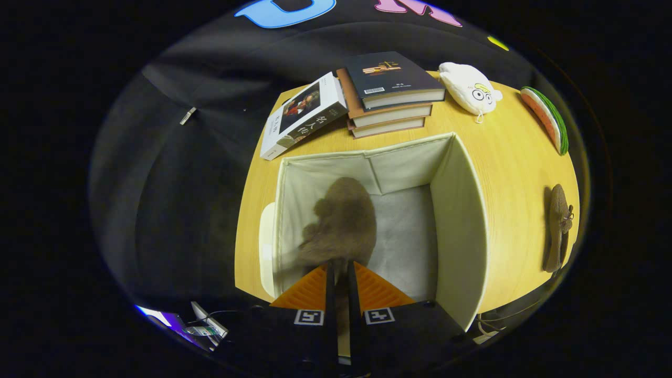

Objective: Open the storage box then place both shoes into the box .Put the left shoe in first, then the right shoe, with the right side of both shoes facing outward in a uniform manner.

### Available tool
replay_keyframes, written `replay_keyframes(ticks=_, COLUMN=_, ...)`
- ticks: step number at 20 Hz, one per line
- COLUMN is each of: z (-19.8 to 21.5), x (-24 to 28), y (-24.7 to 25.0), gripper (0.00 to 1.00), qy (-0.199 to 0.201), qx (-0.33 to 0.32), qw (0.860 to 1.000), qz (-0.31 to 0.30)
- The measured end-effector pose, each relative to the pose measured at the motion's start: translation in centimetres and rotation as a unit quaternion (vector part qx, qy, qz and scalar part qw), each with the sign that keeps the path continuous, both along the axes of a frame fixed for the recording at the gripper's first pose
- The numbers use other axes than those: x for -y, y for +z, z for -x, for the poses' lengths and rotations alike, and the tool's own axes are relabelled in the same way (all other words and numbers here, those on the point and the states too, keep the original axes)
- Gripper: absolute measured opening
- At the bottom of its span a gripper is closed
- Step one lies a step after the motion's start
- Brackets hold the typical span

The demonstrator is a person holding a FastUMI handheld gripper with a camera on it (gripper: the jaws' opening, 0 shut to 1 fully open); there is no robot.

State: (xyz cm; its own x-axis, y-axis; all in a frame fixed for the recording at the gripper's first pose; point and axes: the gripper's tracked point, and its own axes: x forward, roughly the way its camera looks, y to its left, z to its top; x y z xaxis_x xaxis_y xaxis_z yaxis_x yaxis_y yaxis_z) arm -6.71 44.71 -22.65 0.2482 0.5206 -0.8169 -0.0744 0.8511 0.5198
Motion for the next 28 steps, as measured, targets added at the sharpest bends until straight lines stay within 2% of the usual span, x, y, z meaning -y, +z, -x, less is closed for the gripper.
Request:
replay_keyframes(ticks=2, z=0.2, x=-0.5, y=0.9, gripper=0.23, qy=0.005, qx=-0.003, qw=1.000, qz=-0.017)
replay_keyframes(ticks=4, z=0.3, x=-0.6, y=1.6, gripper=0.40, qy=0.006, qx=-0.003, qw=1.000, qz=-0.031)
replay_keyframes(ticks=7, z=0.2, x=0.1, y=2.4, gripper=0.91, qy=0.009, qx=0.003, qw=0.999, qz=-0.045)
replay_keyframes(ticks=8, z=0.5, x=0.4, y=2.7, gripper=0.98, qy=0.011, qx=0.005, qw=0.999, qz=-0.048)
replay_keyframes(ticks=14, z=1.1, x=4.4, y=4.9, gripper=0.99, qy=0.016, qx=0.008, qw=0.998, qz=-0.068)
replay_keyframes(ticks=18, z=1.1, x=8.6, y=7.2, gripper=0.99, qy=0.014, qx=0.012, qw=0.995, qz=-0.096)
replay_keyframes(ticks=20, z=0.6, x=11.8, y=7.6, gripper=0.98, qy=0.009, qx=0.025, qw=0.996, qz=-0.091)
replay_keyframes(ticks=25, z=-2.4, x=21.2, y=7.5, gripper=0.98, qy=-0.065, qx=0.067, qw=0.992, qz=-0.089)
replay_keyframes(ticks=28, z=-2.2, x=27.6, y=6.1, gripper=0.98, qy=-0.096, qx=0.068, qw=0.991, qz=-0.069)
